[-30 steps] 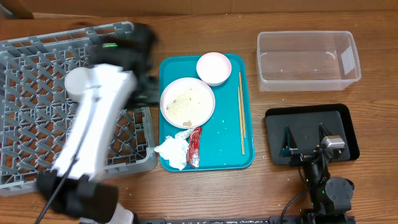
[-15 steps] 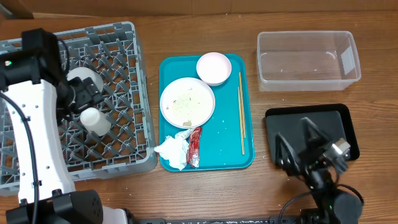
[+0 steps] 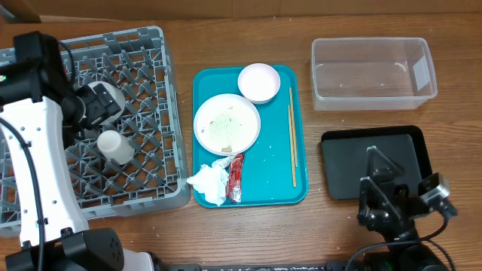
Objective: Sort waste into correct bins and load items into the dishwasher
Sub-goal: 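Reach the right gripper to the tray and grasp the red wrapper, then carry the red wrapper to the clear bin and release it, then return the right gripper to the tray and grasp the white tissue, then carry the white tissue to the clear bin and drop it in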
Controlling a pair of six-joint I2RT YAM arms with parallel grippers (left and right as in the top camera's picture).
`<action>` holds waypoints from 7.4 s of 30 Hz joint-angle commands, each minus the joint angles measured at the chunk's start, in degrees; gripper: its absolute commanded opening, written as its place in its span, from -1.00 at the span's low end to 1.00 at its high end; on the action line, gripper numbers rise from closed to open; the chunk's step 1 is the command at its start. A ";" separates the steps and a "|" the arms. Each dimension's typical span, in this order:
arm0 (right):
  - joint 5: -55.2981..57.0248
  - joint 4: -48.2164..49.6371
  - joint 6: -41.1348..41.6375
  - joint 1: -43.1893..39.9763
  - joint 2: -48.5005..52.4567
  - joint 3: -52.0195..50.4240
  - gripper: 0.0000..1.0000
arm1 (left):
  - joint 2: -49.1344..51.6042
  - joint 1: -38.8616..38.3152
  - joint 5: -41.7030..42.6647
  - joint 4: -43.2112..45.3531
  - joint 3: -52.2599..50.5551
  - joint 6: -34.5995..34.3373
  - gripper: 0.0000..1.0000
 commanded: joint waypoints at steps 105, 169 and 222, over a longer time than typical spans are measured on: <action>17.00 -91.54 -3.87 48.85 106.01 79.23 -0.93 | 0.57 2.62 -7.34 0.90 0.26 -2.51 1.00; 20.13 -91.06 -11.67 42.73 106.84 85.79 0.68 | 0.57 2.62 -7.34 0.90 0.26 -2.51 1.00; 26.05 -92.87 -9.99 12.74 86.93 89.61 -0.93 | 0.57 2.62 -7.34 0.90 0.26 -2.51 1.00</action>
